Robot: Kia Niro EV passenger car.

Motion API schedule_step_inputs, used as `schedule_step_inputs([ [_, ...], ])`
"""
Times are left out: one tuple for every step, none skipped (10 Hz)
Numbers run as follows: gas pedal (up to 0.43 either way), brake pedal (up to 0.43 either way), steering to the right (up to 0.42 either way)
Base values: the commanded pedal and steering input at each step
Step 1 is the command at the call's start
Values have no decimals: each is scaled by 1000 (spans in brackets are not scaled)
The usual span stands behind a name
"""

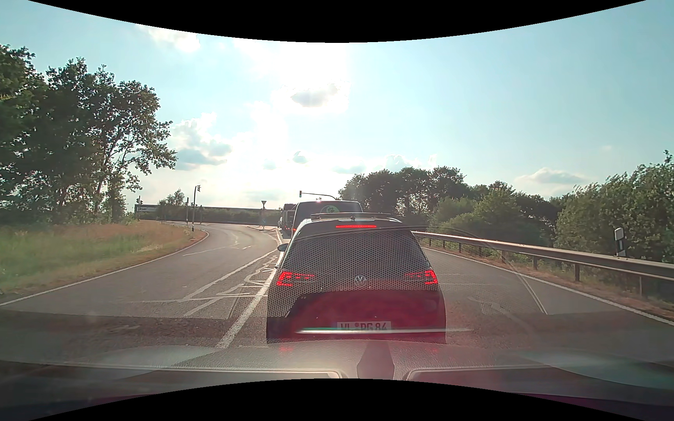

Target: Follow the waypoints while adhering to traffic rules and regulations

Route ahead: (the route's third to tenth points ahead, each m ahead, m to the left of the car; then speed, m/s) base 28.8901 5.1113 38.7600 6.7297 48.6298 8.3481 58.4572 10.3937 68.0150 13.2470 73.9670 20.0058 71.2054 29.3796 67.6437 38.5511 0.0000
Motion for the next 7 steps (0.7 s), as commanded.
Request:
schedule_step_inputs([
  [0, 256, -42],
  [0, 256, -42],
  [0, 256, -42],
  [0, 256, -42],
  [0, 256, -42],
  [0, 256, -43],
  [0, 256, -42],
])
